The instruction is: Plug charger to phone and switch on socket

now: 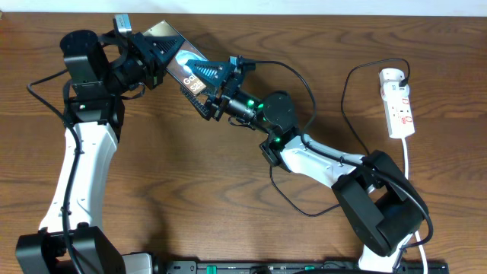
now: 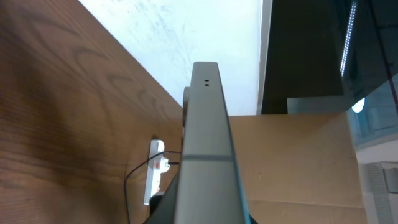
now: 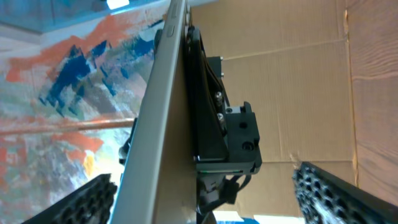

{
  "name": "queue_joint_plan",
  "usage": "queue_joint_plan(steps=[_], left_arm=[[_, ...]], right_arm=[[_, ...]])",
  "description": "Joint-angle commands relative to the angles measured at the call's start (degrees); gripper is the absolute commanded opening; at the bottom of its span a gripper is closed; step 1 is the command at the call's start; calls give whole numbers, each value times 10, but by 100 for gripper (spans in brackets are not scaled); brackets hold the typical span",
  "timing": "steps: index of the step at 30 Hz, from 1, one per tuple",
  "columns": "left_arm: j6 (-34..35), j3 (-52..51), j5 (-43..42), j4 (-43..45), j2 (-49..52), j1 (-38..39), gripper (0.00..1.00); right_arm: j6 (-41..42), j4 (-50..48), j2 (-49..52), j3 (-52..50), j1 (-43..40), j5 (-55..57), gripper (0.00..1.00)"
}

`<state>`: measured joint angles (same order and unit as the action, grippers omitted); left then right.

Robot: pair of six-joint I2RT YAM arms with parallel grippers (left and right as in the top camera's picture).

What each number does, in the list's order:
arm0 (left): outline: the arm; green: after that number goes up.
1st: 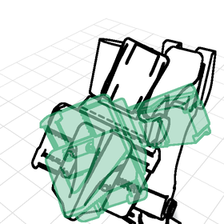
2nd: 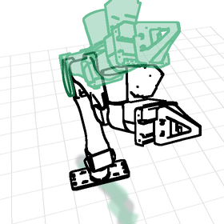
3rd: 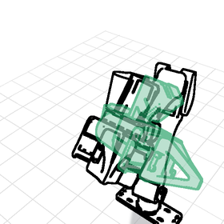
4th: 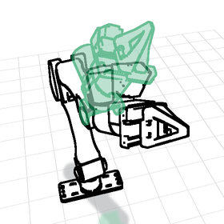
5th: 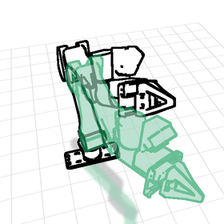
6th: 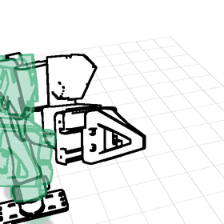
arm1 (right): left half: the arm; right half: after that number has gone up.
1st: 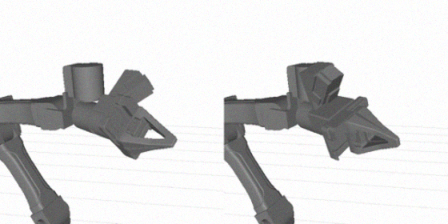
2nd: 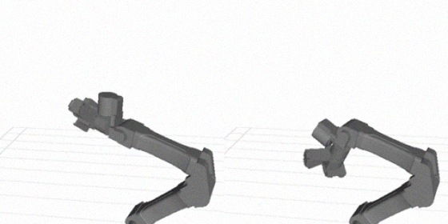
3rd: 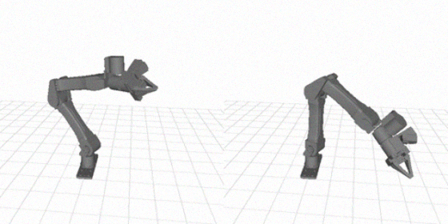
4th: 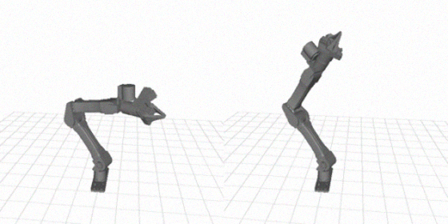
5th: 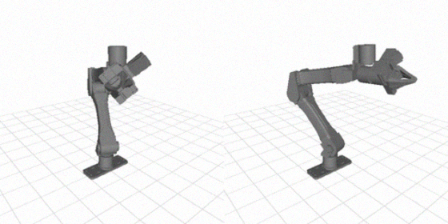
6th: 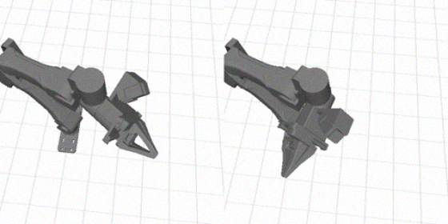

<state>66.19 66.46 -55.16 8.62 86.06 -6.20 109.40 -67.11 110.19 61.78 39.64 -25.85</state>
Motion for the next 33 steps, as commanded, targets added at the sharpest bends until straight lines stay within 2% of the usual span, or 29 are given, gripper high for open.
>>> queue_joint_plan(steps=[1, 11, 22, 28, 33], left_arm=[[0, 13, -9, 7, -3, 2, 7], [-17, 13, -9, 5, -3, -17, 7], [-32, 13, -60, 5, -3, -92, 7], [-50, 13, -134, 6, 14, -129, 7], [-56, 13, -232, 48, 60, -135, 7]], right_arm=[[-2, -1, -4, 4, 5, 2, 99], [-43, 14, -4, 4, -3, -3, 99], [-87, 47, -4, 4, -24, -9, 99], [-130, 77, -4, 4, -40, -29, 99], [-193, 106, -4, 4, -57, -72, 99]])
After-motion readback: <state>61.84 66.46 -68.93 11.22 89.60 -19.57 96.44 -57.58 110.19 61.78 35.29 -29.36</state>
